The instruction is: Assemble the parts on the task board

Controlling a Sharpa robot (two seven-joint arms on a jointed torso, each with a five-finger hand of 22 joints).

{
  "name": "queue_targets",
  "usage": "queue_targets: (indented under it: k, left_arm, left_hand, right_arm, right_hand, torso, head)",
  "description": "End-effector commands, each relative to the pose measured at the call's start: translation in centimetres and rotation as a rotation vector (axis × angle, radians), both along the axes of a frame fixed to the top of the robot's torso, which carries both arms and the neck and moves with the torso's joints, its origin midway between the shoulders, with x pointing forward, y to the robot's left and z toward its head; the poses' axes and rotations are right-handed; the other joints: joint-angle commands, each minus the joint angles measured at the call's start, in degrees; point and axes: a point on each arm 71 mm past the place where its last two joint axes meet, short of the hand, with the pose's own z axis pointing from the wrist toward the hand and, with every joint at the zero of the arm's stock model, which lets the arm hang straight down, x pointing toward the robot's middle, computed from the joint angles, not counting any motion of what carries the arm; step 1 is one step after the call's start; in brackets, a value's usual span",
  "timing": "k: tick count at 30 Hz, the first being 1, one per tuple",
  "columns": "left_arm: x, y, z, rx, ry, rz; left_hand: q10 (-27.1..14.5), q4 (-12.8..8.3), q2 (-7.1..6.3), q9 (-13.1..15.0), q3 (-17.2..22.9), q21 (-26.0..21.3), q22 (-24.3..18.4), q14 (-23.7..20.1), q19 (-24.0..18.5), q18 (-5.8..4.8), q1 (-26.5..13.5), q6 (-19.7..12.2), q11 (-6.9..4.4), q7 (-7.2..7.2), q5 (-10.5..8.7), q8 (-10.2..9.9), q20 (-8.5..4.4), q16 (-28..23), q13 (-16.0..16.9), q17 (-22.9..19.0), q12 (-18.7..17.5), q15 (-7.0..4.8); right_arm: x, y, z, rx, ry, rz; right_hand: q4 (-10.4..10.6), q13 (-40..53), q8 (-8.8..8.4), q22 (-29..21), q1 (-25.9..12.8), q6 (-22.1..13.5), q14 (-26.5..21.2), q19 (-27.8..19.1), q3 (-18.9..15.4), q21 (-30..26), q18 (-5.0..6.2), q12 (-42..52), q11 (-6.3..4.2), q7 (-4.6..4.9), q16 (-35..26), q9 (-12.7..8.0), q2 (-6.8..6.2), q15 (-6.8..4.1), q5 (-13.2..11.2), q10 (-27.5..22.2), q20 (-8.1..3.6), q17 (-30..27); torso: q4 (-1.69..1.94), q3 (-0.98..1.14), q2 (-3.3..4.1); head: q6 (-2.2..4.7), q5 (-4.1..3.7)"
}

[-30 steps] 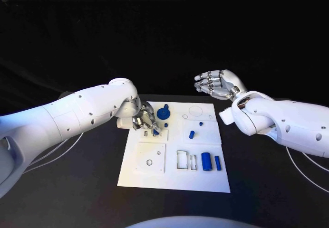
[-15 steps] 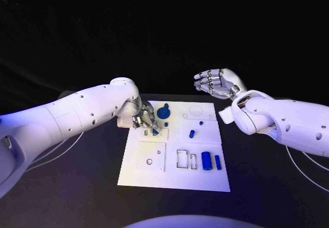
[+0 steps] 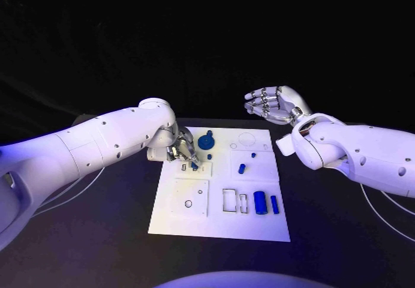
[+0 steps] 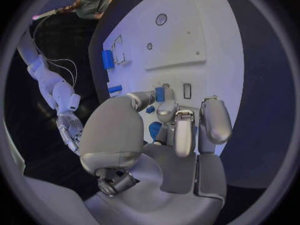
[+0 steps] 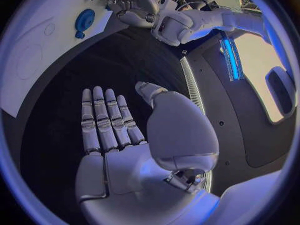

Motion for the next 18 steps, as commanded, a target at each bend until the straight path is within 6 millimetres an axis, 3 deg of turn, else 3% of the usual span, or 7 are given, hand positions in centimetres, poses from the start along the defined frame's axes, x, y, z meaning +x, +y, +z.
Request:
queue_targets:
  k: [1, 18]
  left_arm:
    - [-0.04, -0.08, -0.2, 0.011, -0.004, -0.009]
    - [-0.22, 0.05, -0.42, 0.028, 0.008, -0.026]
  left_hand:
    - [0.56, -9.47, 0.66, -0.01, 9.34, 0.37, 0.12, 5.76, 0.44, -0.34, 0.08, 1.87, -0.06, -1.28, 0.28, 0.2, -0.07, 0.26, 0.09, 13.94, 0.27, -0.39]
    - [0.95, -10.02, 0.35, -0.03, 9.45, 0.57, 0.43, 5.85, 0.58, -0.4, -0.19, 2.13, -0.21, -1.45, 0.36, 0.29, -0.15, 0.39, 0.53, 14.3, 0.53, -0.5]
  right_arm:
    - [-0.07, 0.17, 0.05, 0.0, -0.005, 0.02]
    - [-0.06, 0.09, 0.02, -0.001, 0.0, 0.02]
  right_hand:
    - [-0.26, -0.05, -0.39, -0.05, -0.12, -0.01, -0.24, -0.17, 0.03, -0.38, -0.18, -0.2, 0.2, 4.59, -0.33, -0.09, 0.62, 0.16, 0.37, -0.18, 0.3, -0.05]
    - [-0.26, -0.24, -0.46, -0.25, -0.28, 0.08, -0.23, -0.2, -0.15, -0.54, -0.22, -0.33, 0.27, 4.68, -0.54, -0.17, 0.57, 0.21, 0.39, -0.17, 0.31, -0.2]
  torso:
    - [-0.02, -0.01, 0.03]
    - [-0.01, 0.04, 0.0]
  head:
    - [-0.07, 0.02]
    - [-0.22, 0.0]
